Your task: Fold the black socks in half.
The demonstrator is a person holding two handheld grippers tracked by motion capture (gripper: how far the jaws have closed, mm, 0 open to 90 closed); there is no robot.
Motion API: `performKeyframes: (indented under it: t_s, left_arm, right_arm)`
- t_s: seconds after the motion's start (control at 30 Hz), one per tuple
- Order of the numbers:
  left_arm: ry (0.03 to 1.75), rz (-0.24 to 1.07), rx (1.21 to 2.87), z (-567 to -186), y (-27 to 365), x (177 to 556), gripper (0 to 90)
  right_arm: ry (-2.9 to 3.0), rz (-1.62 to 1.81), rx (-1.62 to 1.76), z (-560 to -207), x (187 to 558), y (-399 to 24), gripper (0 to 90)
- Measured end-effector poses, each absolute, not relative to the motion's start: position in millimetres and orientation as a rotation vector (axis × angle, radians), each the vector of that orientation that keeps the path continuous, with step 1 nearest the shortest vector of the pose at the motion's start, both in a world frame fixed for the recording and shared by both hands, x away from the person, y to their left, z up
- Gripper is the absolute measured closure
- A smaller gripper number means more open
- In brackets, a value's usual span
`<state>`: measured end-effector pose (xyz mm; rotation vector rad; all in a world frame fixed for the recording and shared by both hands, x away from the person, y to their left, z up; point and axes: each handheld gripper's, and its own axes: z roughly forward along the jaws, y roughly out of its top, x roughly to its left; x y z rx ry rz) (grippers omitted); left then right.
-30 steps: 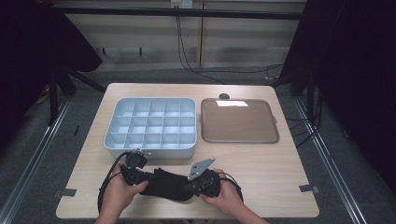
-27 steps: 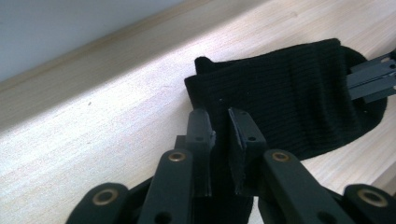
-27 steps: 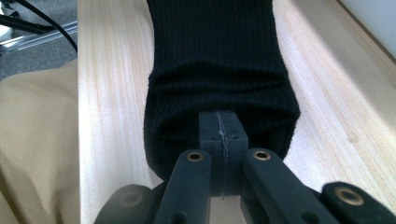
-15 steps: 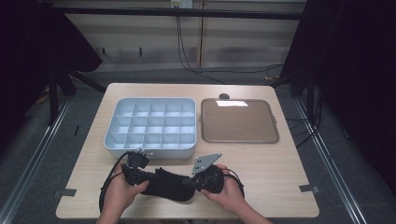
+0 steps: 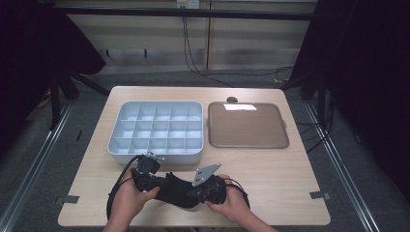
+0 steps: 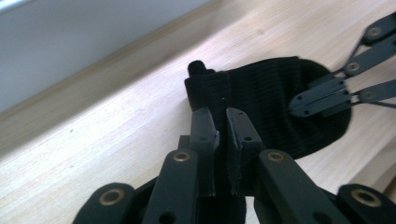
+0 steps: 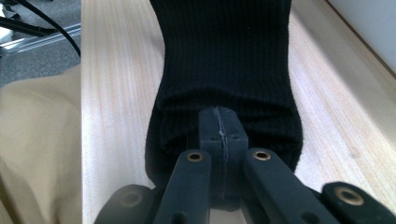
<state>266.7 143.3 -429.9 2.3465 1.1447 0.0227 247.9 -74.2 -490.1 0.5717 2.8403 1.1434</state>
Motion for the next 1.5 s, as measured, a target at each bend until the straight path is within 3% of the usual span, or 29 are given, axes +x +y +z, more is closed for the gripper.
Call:
performKeyframes:
  t_s: [0.67, 1.5]
  left_arm:
    - [1.095, -0.059, 2.348, -435, 124, 267, 83.1]
    - [1.087, -0.059, 2.378, -440, 119, 271, 83.1]
  right_arm:
    - [2.820, 1.182, 0.563, -493, 248, -71, 90.0]
    - [2.828, 1.157, 0.537, -480, 238, -82, 89.4]
